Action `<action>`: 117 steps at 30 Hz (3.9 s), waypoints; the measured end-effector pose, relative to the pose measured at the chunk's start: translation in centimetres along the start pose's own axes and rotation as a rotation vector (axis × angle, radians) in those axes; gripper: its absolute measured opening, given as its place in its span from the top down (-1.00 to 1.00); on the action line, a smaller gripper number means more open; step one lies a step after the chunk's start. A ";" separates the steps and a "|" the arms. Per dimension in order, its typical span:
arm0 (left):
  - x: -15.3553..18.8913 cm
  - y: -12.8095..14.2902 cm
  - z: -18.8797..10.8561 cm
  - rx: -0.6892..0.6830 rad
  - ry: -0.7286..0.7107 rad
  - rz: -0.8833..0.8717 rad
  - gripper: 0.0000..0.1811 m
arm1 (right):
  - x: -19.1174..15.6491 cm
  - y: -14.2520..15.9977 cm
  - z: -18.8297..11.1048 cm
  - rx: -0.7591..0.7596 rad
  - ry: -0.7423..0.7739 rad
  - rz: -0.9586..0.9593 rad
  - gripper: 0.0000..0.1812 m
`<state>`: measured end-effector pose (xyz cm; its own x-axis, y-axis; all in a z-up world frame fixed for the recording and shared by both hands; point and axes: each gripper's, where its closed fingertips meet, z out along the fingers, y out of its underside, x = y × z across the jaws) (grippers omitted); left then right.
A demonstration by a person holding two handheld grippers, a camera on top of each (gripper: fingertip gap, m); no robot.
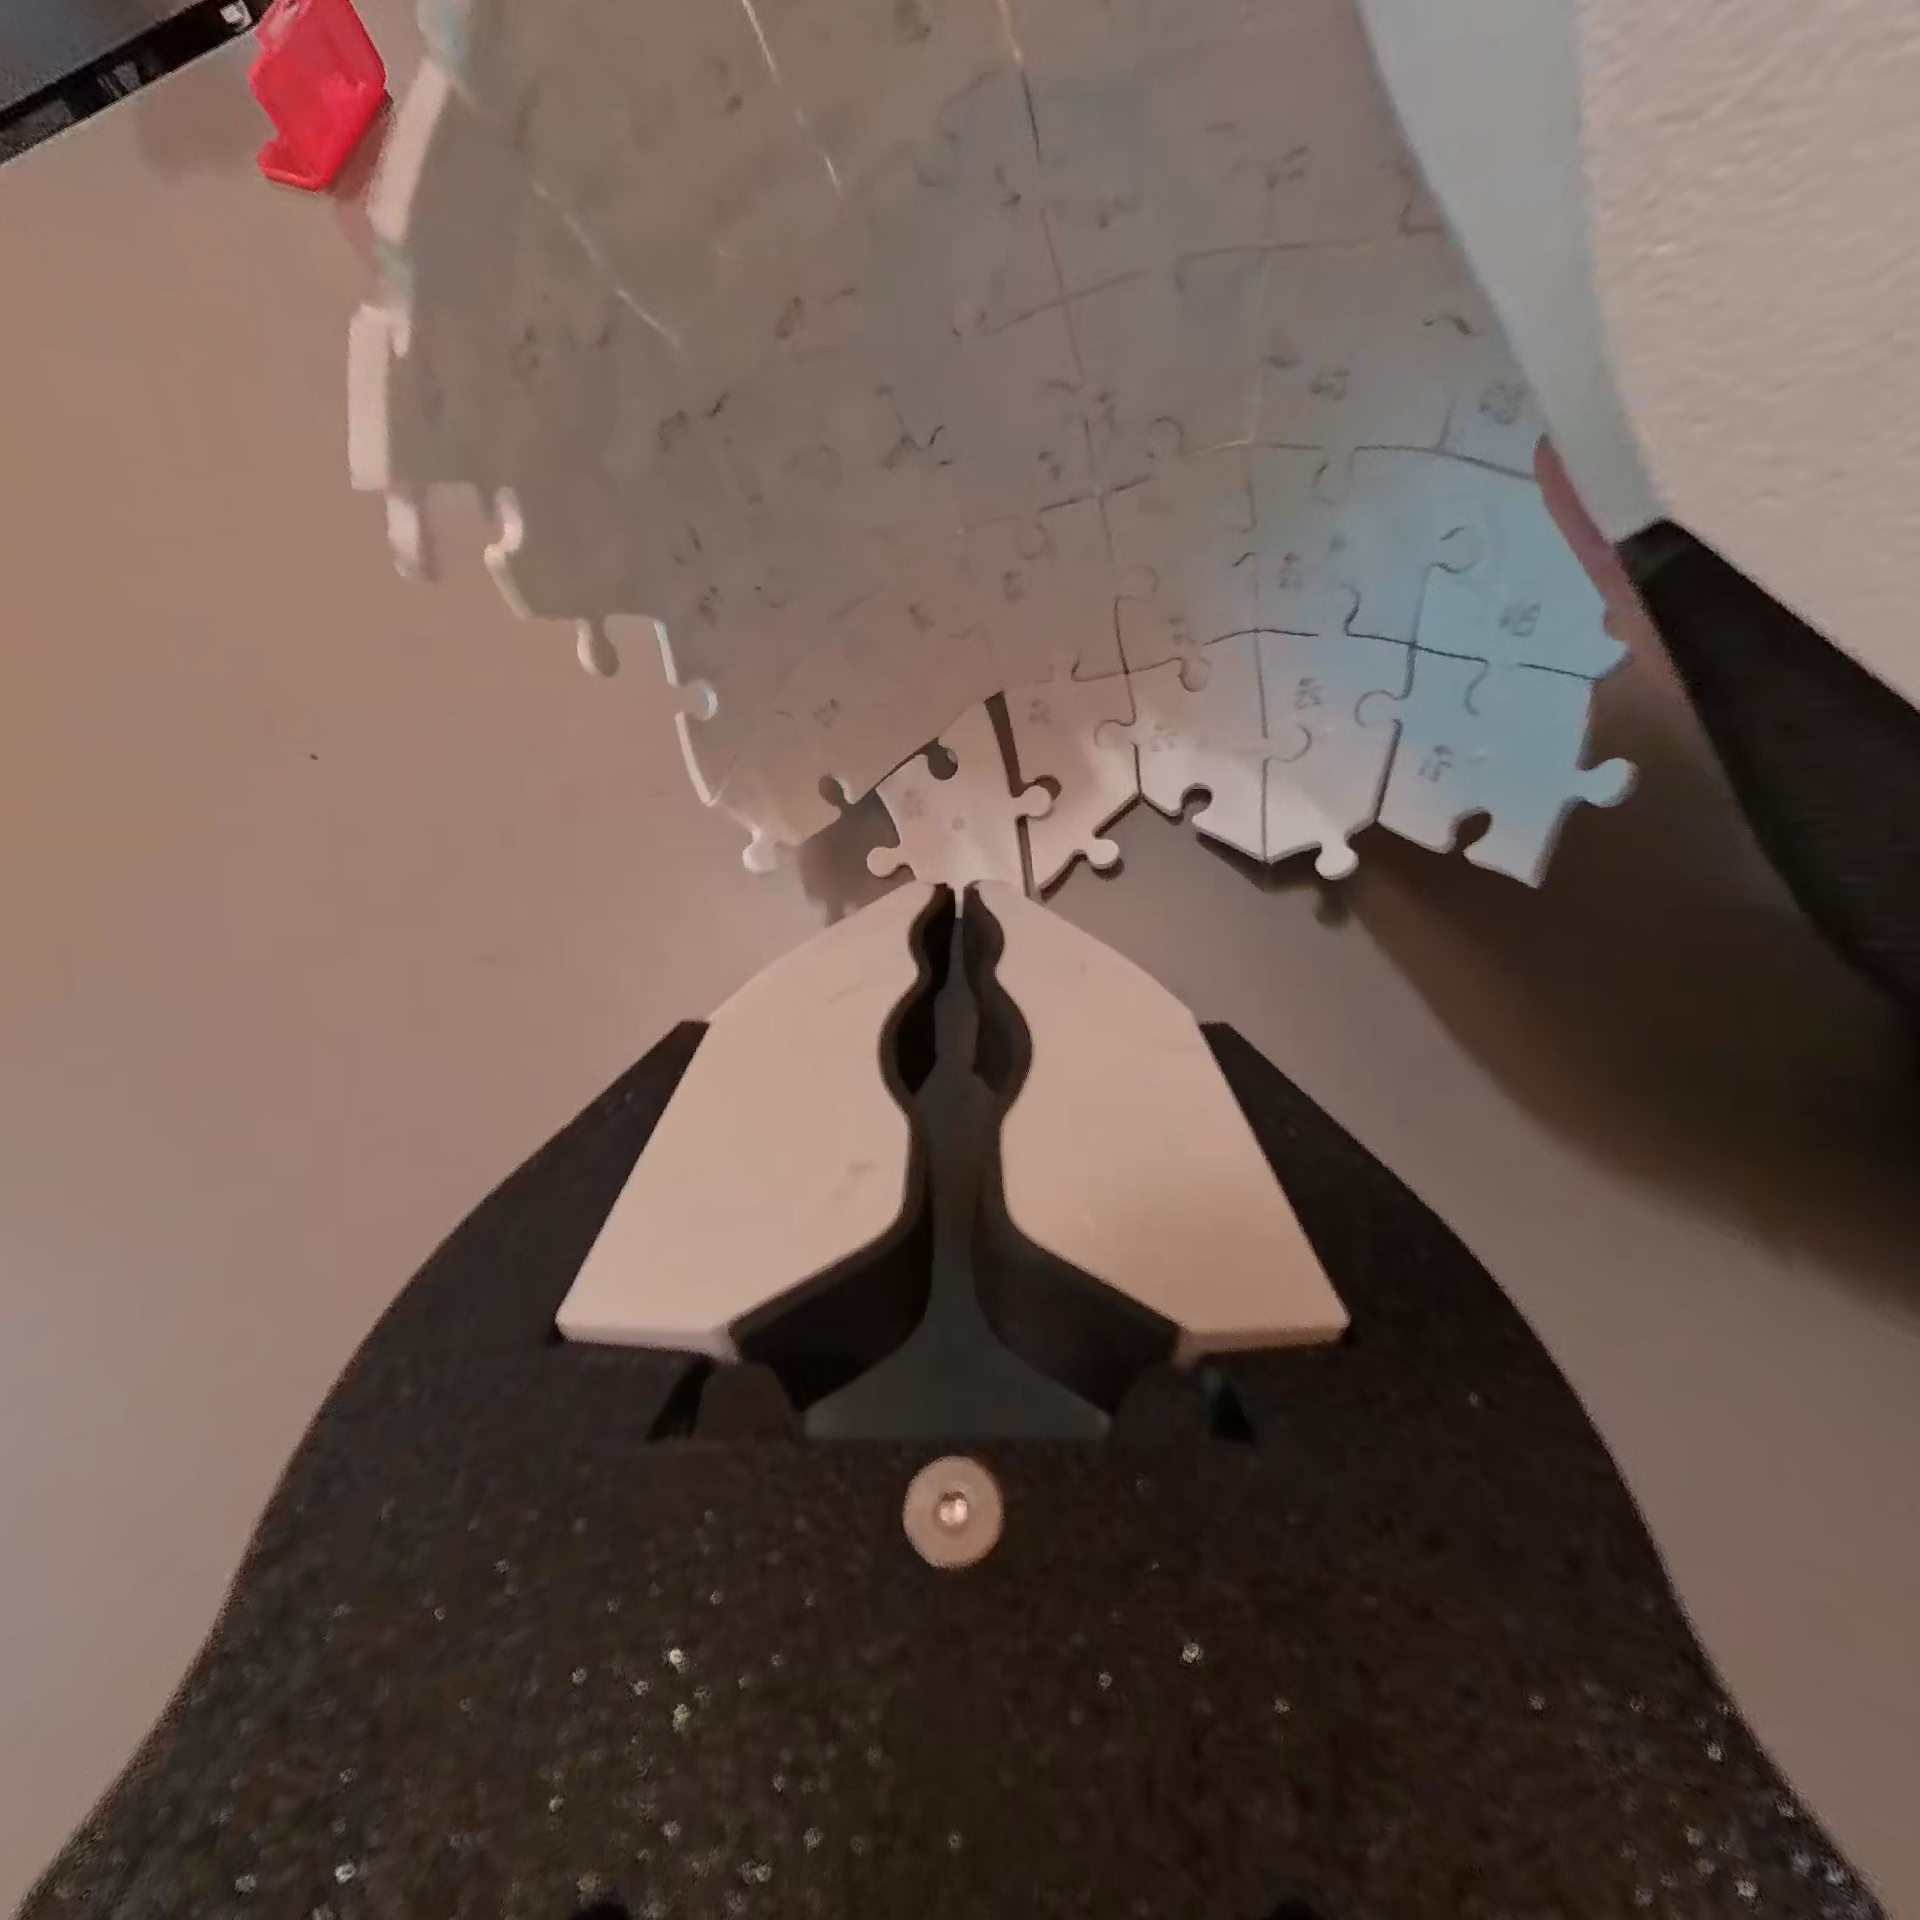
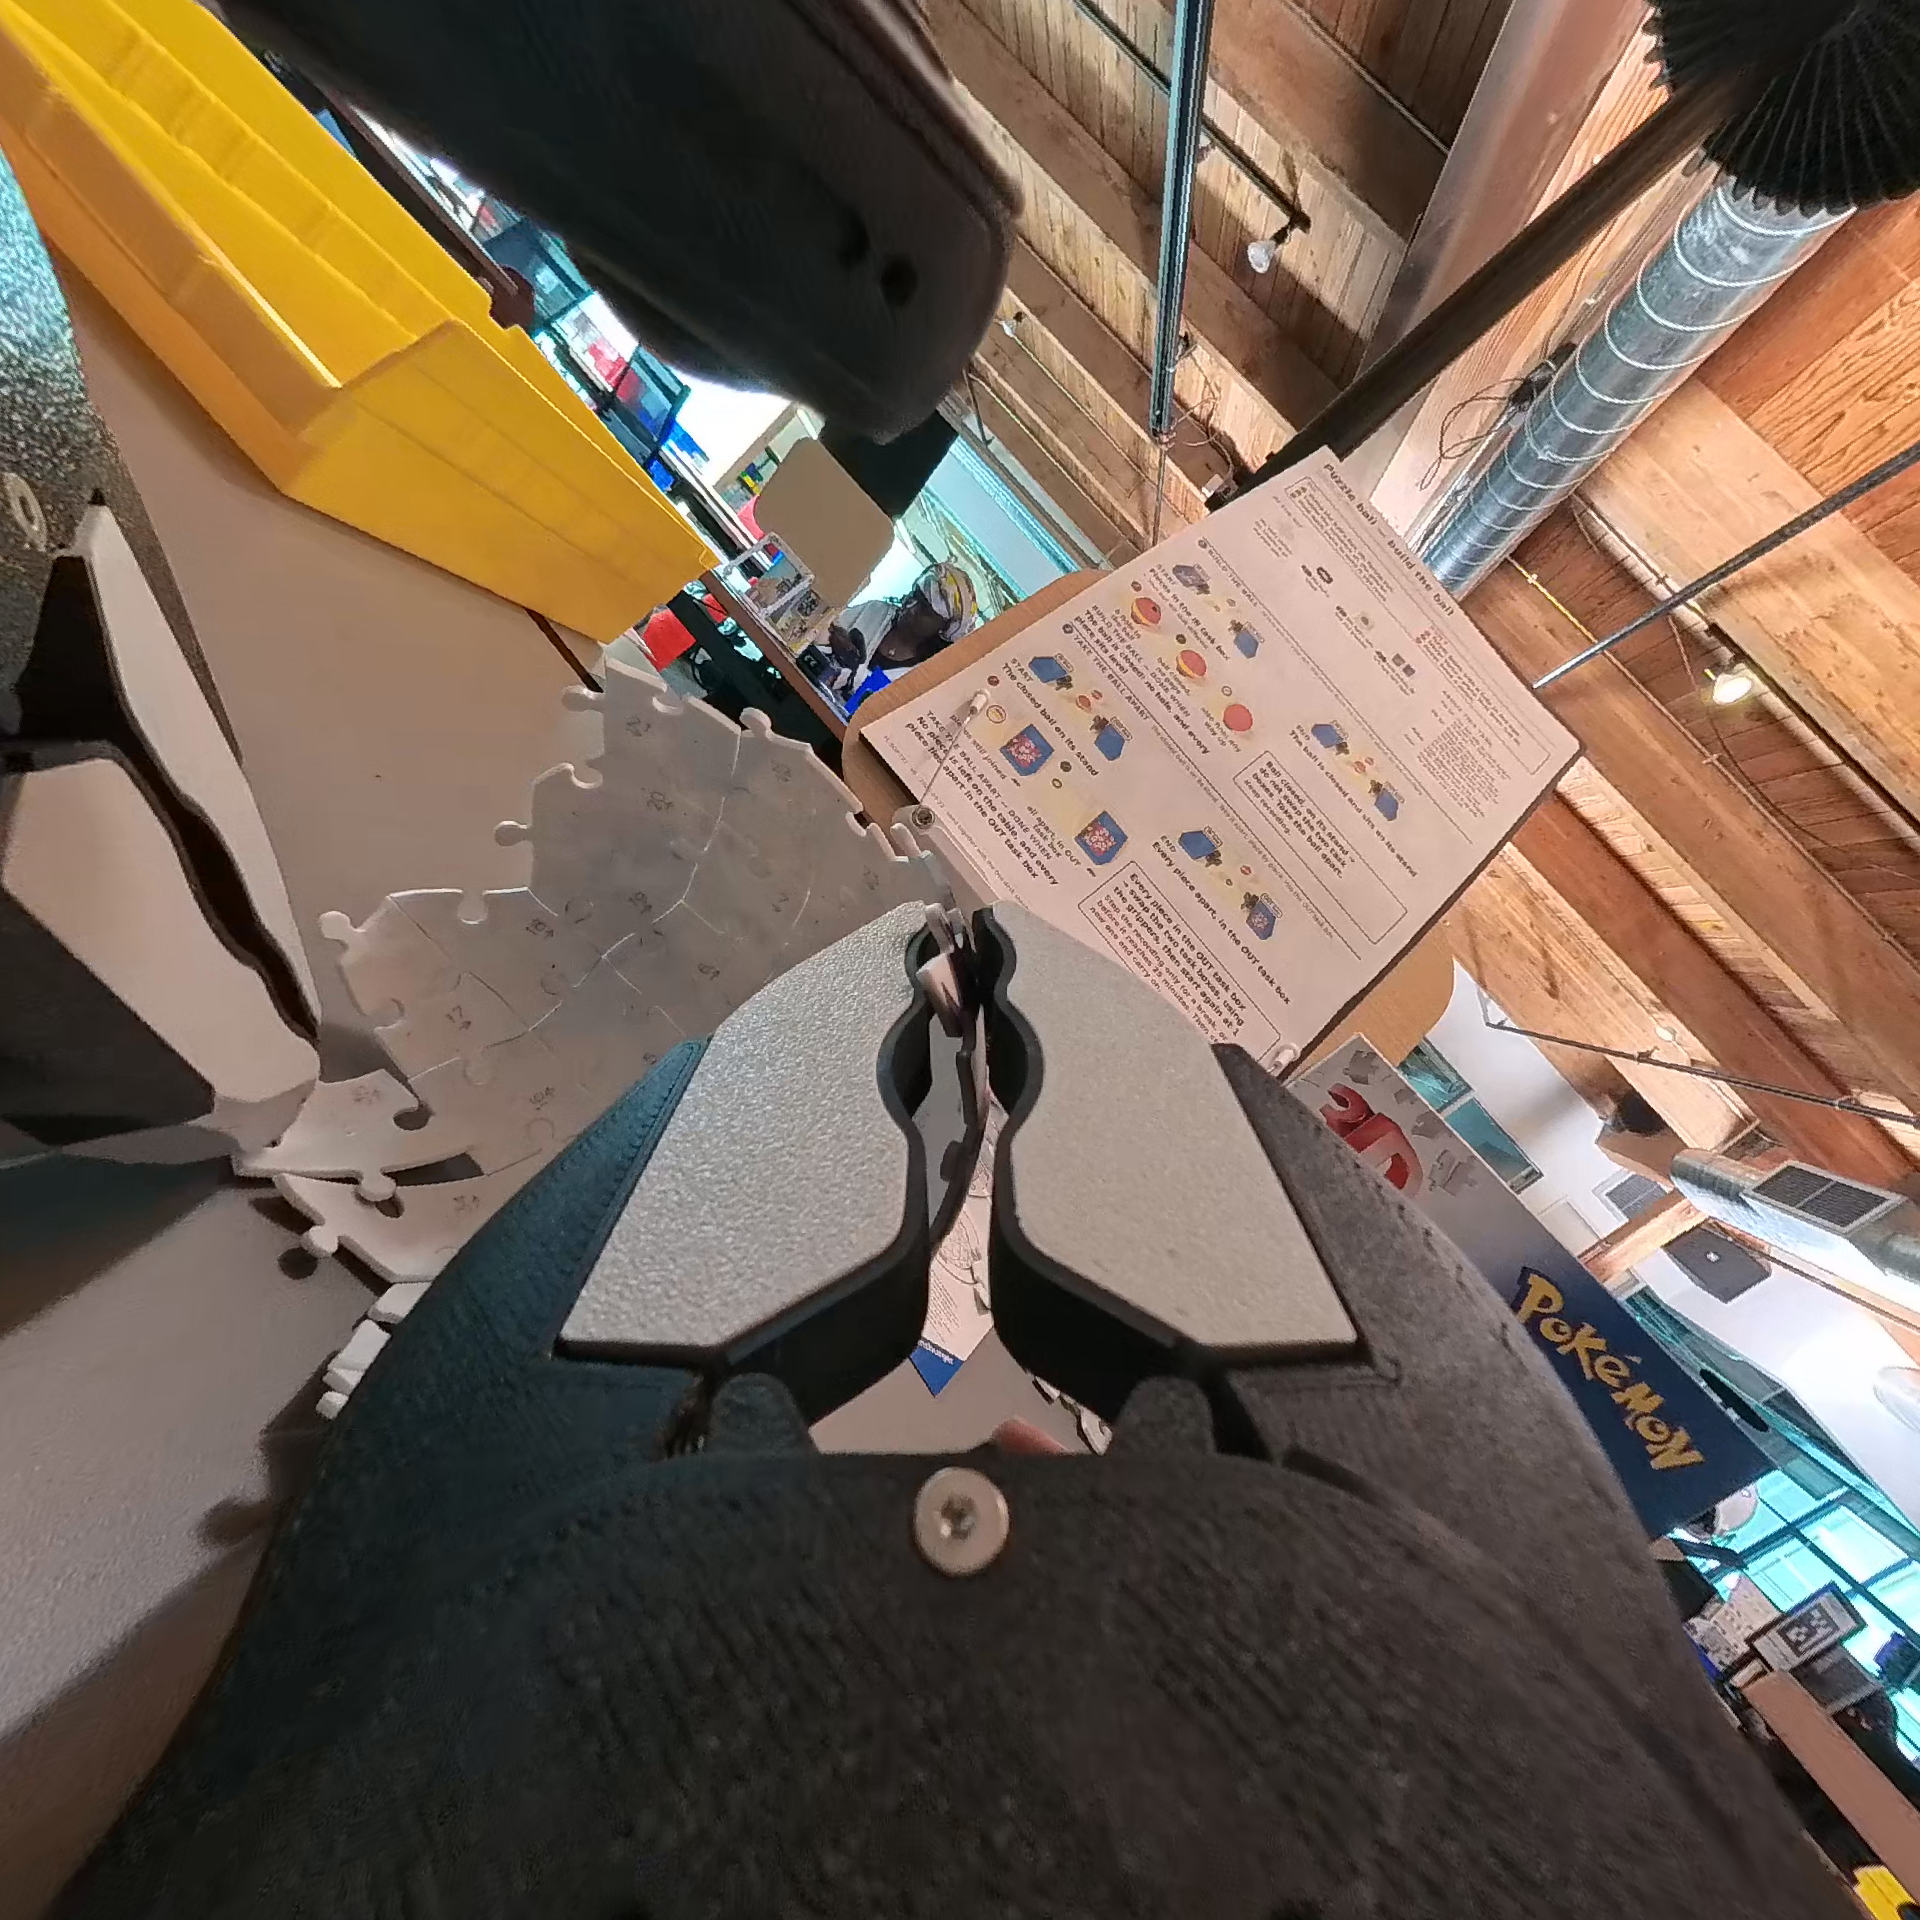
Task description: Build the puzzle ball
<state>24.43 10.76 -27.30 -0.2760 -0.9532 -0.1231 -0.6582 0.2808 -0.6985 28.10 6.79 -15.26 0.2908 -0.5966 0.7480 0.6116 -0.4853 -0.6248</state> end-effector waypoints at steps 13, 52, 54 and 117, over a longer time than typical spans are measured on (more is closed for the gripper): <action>-0.8 0.2 0.5 -0.052 0.002 -0.079 1.00 | 0.0 0.0 0.0 0.000 0.000 -0.002 0.94; 1.1 -2.0 1.9 -0.014 0.118 0.204 1.00 | 0.0 0.0 0.0 0.003 -0.002 0.011 0.94; 1.1 -2.0 1.9 -0.030 0.119 0.199 1.00 | 0.0 0.0 0.0 0.003 -0.002 0.013 0.94; 0.5 -0.7 0.3 0.033 0.137 -0.060 0.85 | 0.0 0.0 0.0 0.000 0.000 0.007 0.94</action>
<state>24.96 10.10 -27.07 -0.3316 -0.9433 0.0156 -0.6534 0.2177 -0.7251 28.11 6.79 -15.28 0.2948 -0.5999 0.7438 0.6100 -0.4810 -0.6297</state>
